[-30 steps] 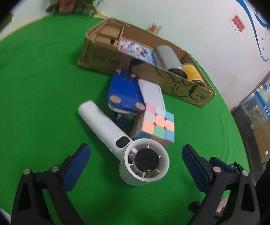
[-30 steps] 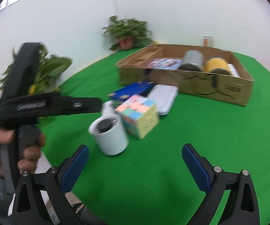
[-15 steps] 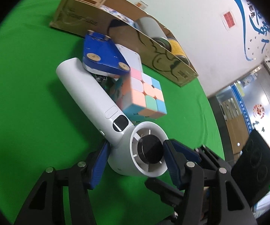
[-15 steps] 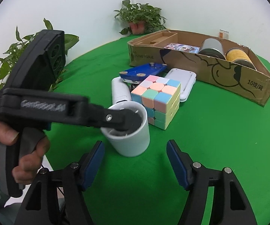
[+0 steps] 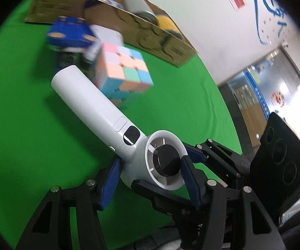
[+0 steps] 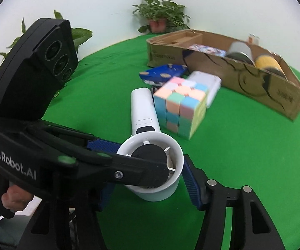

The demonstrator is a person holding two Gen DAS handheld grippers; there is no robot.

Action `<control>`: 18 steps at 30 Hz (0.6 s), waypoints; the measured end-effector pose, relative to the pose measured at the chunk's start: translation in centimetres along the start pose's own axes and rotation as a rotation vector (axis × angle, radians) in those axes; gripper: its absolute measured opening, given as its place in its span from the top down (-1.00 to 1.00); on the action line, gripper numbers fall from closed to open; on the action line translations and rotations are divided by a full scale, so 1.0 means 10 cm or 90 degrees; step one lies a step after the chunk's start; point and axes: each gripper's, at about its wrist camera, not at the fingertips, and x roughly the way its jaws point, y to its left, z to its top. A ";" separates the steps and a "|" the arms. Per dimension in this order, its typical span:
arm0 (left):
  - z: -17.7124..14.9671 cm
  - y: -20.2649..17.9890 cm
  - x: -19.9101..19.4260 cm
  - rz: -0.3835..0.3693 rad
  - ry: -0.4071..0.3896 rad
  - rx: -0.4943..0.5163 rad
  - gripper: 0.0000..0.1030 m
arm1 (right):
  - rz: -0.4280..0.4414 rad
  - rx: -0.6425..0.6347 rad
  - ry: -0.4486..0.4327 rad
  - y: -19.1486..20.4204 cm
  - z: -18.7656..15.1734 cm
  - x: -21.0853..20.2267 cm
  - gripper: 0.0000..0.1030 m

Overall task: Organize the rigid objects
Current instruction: 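Lift the white fan off the table with the left tool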

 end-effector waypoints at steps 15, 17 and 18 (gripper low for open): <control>0.34 -0.61 0.46 -0.079 0.015 0.077 -0.11 | 0.095 0.447 -0.072 -1.31 -0.68 -0.58 -0.06; 0.37 -0.58 0.45 -0.064 0.010 0.069 -0.11 | 0.111 0.488 -0.070 -1.36 -0.69 -0.53 -0.06; 0.37 -0.53 0.44 -0.056 0.009 0.061 -0.13 | 0.117 0.491 -0.066 -1.36 -0.69 -0.52 -0.06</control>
